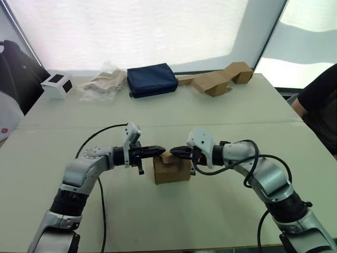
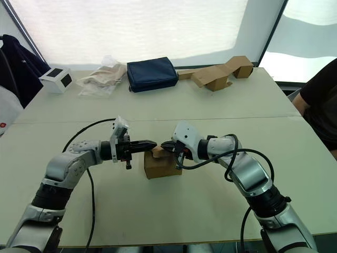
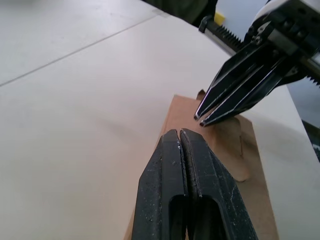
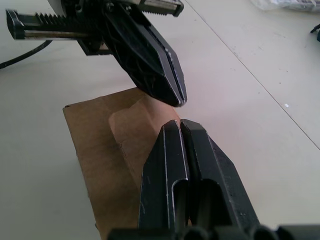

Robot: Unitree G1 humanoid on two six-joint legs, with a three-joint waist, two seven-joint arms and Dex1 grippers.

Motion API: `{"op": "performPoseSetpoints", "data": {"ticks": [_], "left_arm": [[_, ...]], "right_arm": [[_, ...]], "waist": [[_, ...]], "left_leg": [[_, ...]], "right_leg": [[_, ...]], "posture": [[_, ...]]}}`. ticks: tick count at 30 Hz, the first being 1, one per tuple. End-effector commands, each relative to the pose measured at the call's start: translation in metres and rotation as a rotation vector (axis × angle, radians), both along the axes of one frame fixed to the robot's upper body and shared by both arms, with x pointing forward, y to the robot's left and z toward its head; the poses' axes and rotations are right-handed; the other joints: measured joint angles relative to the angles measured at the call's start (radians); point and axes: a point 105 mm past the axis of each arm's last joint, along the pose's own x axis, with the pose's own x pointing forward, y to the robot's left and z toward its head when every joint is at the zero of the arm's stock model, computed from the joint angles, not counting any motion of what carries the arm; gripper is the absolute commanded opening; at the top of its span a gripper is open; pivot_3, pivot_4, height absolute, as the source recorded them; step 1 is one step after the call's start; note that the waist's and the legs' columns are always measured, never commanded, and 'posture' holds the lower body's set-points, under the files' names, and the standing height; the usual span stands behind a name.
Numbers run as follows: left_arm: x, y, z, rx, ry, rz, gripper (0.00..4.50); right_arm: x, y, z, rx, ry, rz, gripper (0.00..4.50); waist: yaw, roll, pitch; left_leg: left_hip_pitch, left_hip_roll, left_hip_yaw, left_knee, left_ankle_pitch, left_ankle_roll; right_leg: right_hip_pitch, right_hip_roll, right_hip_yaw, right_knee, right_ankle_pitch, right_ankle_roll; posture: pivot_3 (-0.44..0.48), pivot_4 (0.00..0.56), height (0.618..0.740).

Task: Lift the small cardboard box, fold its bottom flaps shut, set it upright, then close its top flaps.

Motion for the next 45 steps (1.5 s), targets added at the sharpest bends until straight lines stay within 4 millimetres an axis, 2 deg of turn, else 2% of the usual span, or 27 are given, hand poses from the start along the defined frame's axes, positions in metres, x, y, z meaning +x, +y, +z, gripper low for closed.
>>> {"op": "performPoseSetpoints", "data": {"ticks": [1,7,10,14,28,36,45], "left_arm": [[-0.002,-0.001,0.005,0.001,-0.040,-0.016,0.04],[-0.004,0.001,0.004,0.002,-0.036,-0.009,0.04],[-0.003,0.002,0.008,-0.019,-0.028,0.001,0.04],[-0.002,0.002,0.011,-0.030,-0.026,0.008,0.04],[-0.004,0.000,0.013,-0.036,-0.014,0.008,0.04],[-0.006,0.000,0.012,-0.029,-0.008,0.003,0.04],[-0.009,-0.001,0.003,0.058,-0.057,-0.018,0.04]], "right_arm": [[-0.004,0.001,0.014,0.019,-0.057,0.012,0.00],[-0.018,0.001,0.021,0.047,-0.038,0.062,0.00],[-0.030,0.001,0.014,0.017,-0.008,0.101,0.00],[-0.034,0.002,0.005,-0.008,0.012,0.112,0.00],[-0.023,0.002,-0.015,-0.118,-0.038,0.093,0.00],[-0.015,0.001,-0.016,-0.124,-0.062,0.065,0.00],[-0.019,0.003,-0.014,-0.109,-0.043,0.087,0.00]], "waist": [[0.001,0.000,0.000],[0.002,0.000,0.000],[0.002,0.000,0.000],[0.001,0.000,0.000],[0.001,0.000,0.000],[0.002,0.000,0.000],[0.002,0.000,0.000]], "left_leg": [[0.000,0.000,0.000,0.000,0.000,0.000],[0.000,0.000,0.000,0.000,0.000,0.000],[0.000,0.000,0.000,0.000,0.000,0.000],[0.000,0.000,0.000,0.000,0.000,0.000],[0.000,0.000,0.000,0.000,0.000,0.000],[0.000,0.000,0.000,0.000,0.000,0.000],[0.000,0.000,0.000,0.000,0.000,0.000]], "right_leg": [[0.000,0.000,0.000,0.000,0.000,0.000],[0.000,0.000,0.000,0.000,0.000,0.000],[0.000,0.000,0.000,0.000,0.000,0.000],[0.000,0.000,0.000,0.000,0.000,0.000],[0.000,0.000,0.000,0.000,0.000,0.000],[0.000,0.000,0.000,0.000,0.000,0.000],[0.000,0.000,0.000,0.000,0.000,0.000]], "posture": [[0.000,0.150,0.740],[0.000,0.150,0.740],[0.000,0.150,0.740],[0.000,0.150,0.740],[0.000,0.150,0.740],[0.000,0.150,0.740],[0.000,0.150,0.740]]}}
